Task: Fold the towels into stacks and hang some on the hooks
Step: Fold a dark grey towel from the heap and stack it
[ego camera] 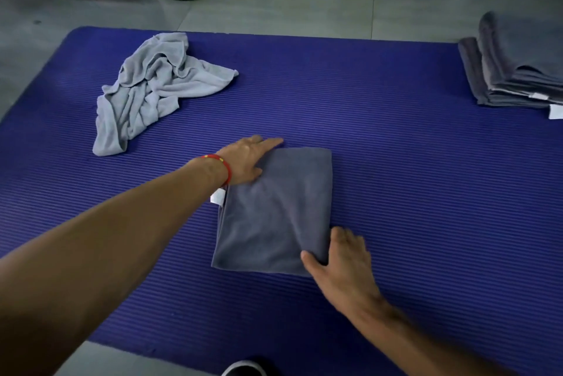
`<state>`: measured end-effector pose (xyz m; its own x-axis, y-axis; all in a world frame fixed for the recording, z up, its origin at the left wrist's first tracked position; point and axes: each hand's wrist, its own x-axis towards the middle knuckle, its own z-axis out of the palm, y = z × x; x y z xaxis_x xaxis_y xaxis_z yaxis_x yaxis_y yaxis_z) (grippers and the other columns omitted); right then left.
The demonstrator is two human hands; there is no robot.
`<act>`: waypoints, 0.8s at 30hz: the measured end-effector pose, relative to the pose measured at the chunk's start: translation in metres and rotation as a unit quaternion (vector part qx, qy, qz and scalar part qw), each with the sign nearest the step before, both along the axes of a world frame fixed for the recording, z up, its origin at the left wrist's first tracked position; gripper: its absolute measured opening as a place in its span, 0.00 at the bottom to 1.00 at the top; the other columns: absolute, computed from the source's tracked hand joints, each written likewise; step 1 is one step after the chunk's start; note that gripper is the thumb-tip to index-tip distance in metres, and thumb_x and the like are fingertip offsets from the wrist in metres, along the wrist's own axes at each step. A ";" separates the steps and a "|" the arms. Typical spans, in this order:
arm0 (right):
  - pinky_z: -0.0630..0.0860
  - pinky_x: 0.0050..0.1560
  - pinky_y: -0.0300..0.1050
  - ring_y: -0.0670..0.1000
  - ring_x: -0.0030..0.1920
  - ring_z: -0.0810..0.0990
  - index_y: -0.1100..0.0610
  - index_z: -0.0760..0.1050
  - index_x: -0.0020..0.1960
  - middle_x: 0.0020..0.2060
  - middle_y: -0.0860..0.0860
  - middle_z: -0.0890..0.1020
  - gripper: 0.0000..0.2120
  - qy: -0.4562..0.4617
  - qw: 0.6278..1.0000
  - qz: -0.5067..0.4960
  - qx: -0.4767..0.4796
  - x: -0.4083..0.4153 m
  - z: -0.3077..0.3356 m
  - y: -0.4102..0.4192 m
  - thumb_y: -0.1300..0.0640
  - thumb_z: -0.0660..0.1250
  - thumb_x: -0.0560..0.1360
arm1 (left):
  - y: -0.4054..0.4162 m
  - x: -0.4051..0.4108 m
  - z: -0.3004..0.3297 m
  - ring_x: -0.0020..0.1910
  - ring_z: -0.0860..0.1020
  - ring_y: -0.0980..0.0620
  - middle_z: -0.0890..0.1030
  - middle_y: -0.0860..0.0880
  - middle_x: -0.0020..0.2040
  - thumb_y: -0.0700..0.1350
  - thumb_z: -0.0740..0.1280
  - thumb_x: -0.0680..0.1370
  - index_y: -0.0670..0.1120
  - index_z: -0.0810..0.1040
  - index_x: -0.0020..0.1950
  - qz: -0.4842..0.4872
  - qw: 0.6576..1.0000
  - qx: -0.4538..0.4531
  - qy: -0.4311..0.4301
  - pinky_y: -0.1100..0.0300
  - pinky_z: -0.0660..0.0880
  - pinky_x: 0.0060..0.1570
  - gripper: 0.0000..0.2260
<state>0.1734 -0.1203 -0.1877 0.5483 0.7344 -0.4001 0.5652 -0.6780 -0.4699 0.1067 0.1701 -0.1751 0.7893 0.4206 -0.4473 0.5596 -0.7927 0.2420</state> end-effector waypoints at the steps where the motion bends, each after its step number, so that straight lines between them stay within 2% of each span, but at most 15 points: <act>1: 0.80 0.51 0.46 0.47 0.49 0.77 0.51 0.69 0.55 0.49 0.46 0.78 0.15 0.085 0.995 -0.028 0.035 -0.002 0.006 0.000 0.43 0.68 0.78 | 0.003 0.007 0.004 0.73 0.69 0.43 0.69 0.43 0.74 0.42 0.72 0.75 0.51 0.58 0.82 -0.006 1.000 -0.009 0.014 0.52 0.64 0.72 0.38; 3: 0.80 0.36 0.39 0.48 0.40 0.82 0.50 0.67 0.53 0.43 0.46 0.80 0.11 0.195 0.976 -0.069 0.074 -0.003 0.016 0.000 0.51 0.69 0.79 | 0.005 0.021 0.014 0.68 0.74 0.44 0.74 0.44 0.71 0.42 0.74 0.73 0.48 0.67 0.77 -0.014 0.999 -0.015 0.050 0.56 0.70 0.65 0.34; 4: 0.79 0.34 0.37 0.47 0.39 0.83 0.50 0.68 0.53 0.43 0.45 0.81 0.10 0.218 0.970 -0.082 0.075 0.000 0.020 0.000 0.52 0.69 0.79 | 0.005 0.026 0.019 0.64 0.76 0.45 0.77 0.45 0.67 0.43 0.74 0.72 0.48 0.71 0.74 -0.010 0.997 -0.013 0.072 0.57 0.72 0.59 0.31; 6: 0.78 0.36 0.36 0.43 0.40 0.83 0.48 0.69 0.55 0.44 0.44 0.82 0.12 0.216 0.965 -0.120 0.093 0.014 0.026 -0.002 0.52 0.71 0.77 | 0.004 0.031 0.028 0.55 0.76 0.47 0.79 0.47 0.60 0.45 0.74 0.72 0.47 0.76 0.66 0.017 0.994 -0.008 0.112 0.58 0.72 0.51 0.23; 7: 0.78 0.39 0.38 0.42 0.40 0.82 0.48 0.70 0.55 0.44 0.44 0.82 0.13 0.196 0.962 -0.148 0.119 0.026 0.030 -0.004 0.53 0.72 0.75 | 0.004 0.028 0.032 0.54 0.77 0.48 0.79 0.48 0.58 0.45 0.74 0.73 0.47 0.78 0.64 0.036 0.992 -0.031 0.121 0.57 0.74 0.52 0.20; 8: 0.78 0.42 0.42 0.43 0.41 0.82 0.47 0.71 0.55 0.43 0.45 0.83 0.14 0.170 0.953 -0.194 0.162 0.042 0.033 -0.005 0.55 0.73 0.74 | 0.004 0.022 0.033 0.55 0.79 0.49 0.81 0.49 0.58 0.45 0.74 0.73 0.46 0.79 0.64 0.074 0.985 -0.102 0.115 0.54 0.77 0.56 0.20; 9: 0.78 0.45 0.44 0.45 0.42 0.83 0.48 0.72 0.56 0.43 0.46 0.83 0.16 0.148 0.929 -0.258 0.219 0.062 0.034 -0.006 0.56 0.74 0.73 | 0.002 0.014 0.032 0.57 0.81 0.48 0.83 0.47 0.59 0.44 0.75 0.73 0.45 0.79 0.65 0.126 0.963 -0.219 0.093 0.51 0.77 0.60 0.20; 11: 0.80 0.47 0.45 0.47 0.43 0.84 0.50 0.72 0.60 0.43 0.48 0.85 0.19 0.156 0.863 -0.372 0.303 0.103 0.038 -0.007 0.57 0.75 0.73 | -0.018 -0.004 0.026 0.62 0.81 0.46 0.83 0.46 0.62 0.41 0.74 0.77 0.43 0.78 0.67 0.211 0.867 -0.450 0.032 0.49 0.76 0.65 0.19; 12: 0.80 0.48 0.45 0.47 0.44 0.85 0.51 0.71 0.63 0.43 0.48 0.86 0.21 0.176 0.849 -0.395 0.304 0.120 0.037 -0.008 0.56 0.75 0.75 | -0.032 -0.010 0.018 0.63 0.81 0.47 0.83 0.46 0.63 0.40 0.72 0.78 0.42 0.77 0.68 0.233 0.837 -0.495 0.005 0.49 0.76 0.65 0.18; 13: 0.81 0.50 0.46 0.47 0.46 0.85 0.52 0.70 0.66 0.45 0.48 0.86 0.23 0.188 0.858 -0.391 0.276 0.133 0.031 -0.009 0.54 0.75 0.75 | -0.047 -0.014 0.010 0.62 0.81 0.47 0.83 0.46 0.63 0.40 0.71 0.79 0.42 0.76 0.68 0.253 0.830 -0.497 -0.020 0.49 0.77 0.63 0.18; 15: 0.82 0.53 0.50 0.48 0.49 0.85 0.53 0.71 0.67 0.50 0.47 0.85 0.24 0.184 0.906 -0.343 0.165 0.136 0.016 -0.011 0.50 0.75 0.75 | -0.070 -0.016 -0.002 0.57 0.84 0.49 0.85 0.46 0.59 0.41 0.73 0.78 0.41 0.78 0.66 0.300 0.839 -0.448 -0.073 0.50 0.81 0.58 0.17; 18: 0.78 0.48 0.45 0.48 0.50 0.82 0.54 0.73 0.61 0.50 0.46 0.82 0.19 0.127 0.946 -0.281 0.094 0.113 0.001 -0.017 0.48 0.73 0.76 | -0.080 -0.016 -0.004 0.52 0.85 0.50 0.86 0.46 0.54 0.47 0.74 0.77 0.41 0.80 0.59 0.338 0.842 -0.405 -0.116 0.51 0.82 0.55 0.14; 21: 0.76 0.44 0.45 0.49 0.47 0.81 0.55 0.74 0.56 0.47 0.46 0.80 0.16 0.098 0.958 -0.261 0.073 0.097 0.002 -0.017 0.47 0.73 0.76 | -0.086 -0.016 0.006 0.53 0.85 0.47 0.85 0.42 0.57 0.43 0.74 0.78 0.40 0.77 0.61 0.339 0.849 -0.381 -0.138 0.51 0.83 0.52 0.14; 23: 0.80 0.46 0.48 0.49 0.48 0.82 0.54 0.75 0.55 0.48 0.47 0.82 0.15 0.137 0.946 -0.282 0.087 0.097 0.006 -0.017 0.47 0.74 0.75 | -0.091 -0.014 0.016 0.55 0.84 0.44 0.84 0.40 0.58 0.39 0.74 0.77 0.44 0.72 0.69 0.340 0.837 -0.392 -0.175 0.44 0.81 0.57 0.22; 24: 0.81 0.46 0.48 0.49 0.48 0.83 0.53 0.77 0.55 0.48 0.48 0.84 0.14 0.169 0.931 -0.304 0.106 0.098 0.013 -0.019 0.47 0.74 0.75 | -0.092 -0.013 0.022 0.56 0.84 0.43 0.84 0.40 0.58 0.36 0.73 0.77 0.50 0.67 0.74 0.346 0.818 -0.416 -0.197 0.43 0.80 0.58 0.28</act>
<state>0.2718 -0.1395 -0.1745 0.7573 0.4114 -0.5072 -0.0981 -0.6961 -0.7112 0.0934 0.0784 -0.1531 0.6428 0.5072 -0.5741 0.5533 0.2110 0.8058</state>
